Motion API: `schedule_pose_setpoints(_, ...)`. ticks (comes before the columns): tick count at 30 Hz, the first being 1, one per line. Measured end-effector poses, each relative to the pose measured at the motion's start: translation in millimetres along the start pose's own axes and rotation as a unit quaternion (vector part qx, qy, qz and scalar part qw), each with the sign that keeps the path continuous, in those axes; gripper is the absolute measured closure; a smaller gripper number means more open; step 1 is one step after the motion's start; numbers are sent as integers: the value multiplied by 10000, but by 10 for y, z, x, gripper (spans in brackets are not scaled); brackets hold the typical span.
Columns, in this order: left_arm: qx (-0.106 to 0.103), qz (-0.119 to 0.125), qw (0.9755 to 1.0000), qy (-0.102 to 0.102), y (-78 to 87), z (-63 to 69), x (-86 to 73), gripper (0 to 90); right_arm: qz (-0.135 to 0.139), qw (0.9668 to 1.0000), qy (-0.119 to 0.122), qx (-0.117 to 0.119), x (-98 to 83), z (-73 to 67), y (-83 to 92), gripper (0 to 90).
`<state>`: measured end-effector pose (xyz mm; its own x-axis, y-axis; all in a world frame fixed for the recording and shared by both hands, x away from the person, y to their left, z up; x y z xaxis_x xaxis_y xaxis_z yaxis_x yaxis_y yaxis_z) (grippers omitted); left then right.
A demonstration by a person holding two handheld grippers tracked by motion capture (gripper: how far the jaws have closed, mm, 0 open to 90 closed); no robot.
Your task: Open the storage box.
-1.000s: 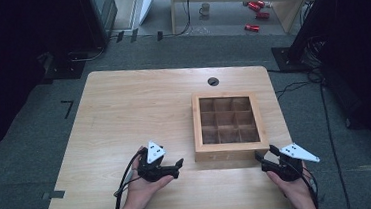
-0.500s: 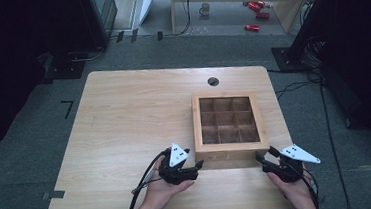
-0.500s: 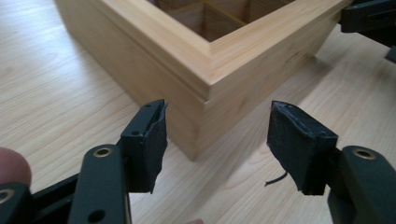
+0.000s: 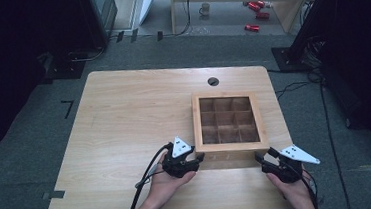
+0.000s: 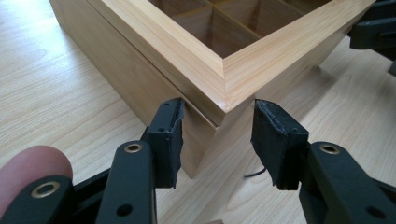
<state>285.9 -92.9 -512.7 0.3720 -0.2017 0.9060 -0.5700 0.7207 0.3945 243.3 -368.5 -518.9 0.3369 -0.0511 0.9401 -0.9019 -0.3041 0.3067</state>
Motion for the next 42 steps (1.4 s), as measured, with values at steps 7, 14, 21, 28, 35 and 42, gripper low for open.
schedule_pose_setpoints(7, -77, -22, 9997, 229, -24, -23, -22, 537, -32, 10000, -22, -23, -25, -1, -9, 453)
schedule_pose_setpoints(14, -122, 45, 9998, 121, 21, -43, 31, 615, -6, 10000, -22, -44, -28, 1, -26, 448)
schedule_pose_setpoints(21, -93, 187, 9998, 48, 32, -58, 120, 631, 95, 9999, -64, -18, 1, -11, -15, 446)
schedule_pose_setpoints(28, -236, 190, 9995, 119, 24, -65, 168, 580, 311, 9992, -235, -110, 79, 49, -20, 457)
schedule_pose_setpoints(35, -226, 324, 9992, -3, 42, -63, 182, 573, 425, 9990, -54, -104, 116, 6, -30, 498)
schedule_pose_setpoints(42, -176, 206, 9996, -124, 124, -129, 29, 469, 464, 9986, 107, -228, 160, 6, -33, 495)
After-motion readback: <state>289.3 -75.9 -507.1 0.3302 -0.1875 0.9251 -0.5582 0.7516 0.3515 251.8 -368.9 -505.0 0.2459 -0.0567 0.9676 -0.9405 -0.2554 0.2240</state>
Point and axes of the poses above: each handheld gripper's, and its own axes: y roughly backward along the jaws, x roughly out of its top, z roughly to its right, the point moved 6 cm from there along -y, roughly forward along the jaws, and after that the axes turned 14 degrees about z, right-handed, at the moved point
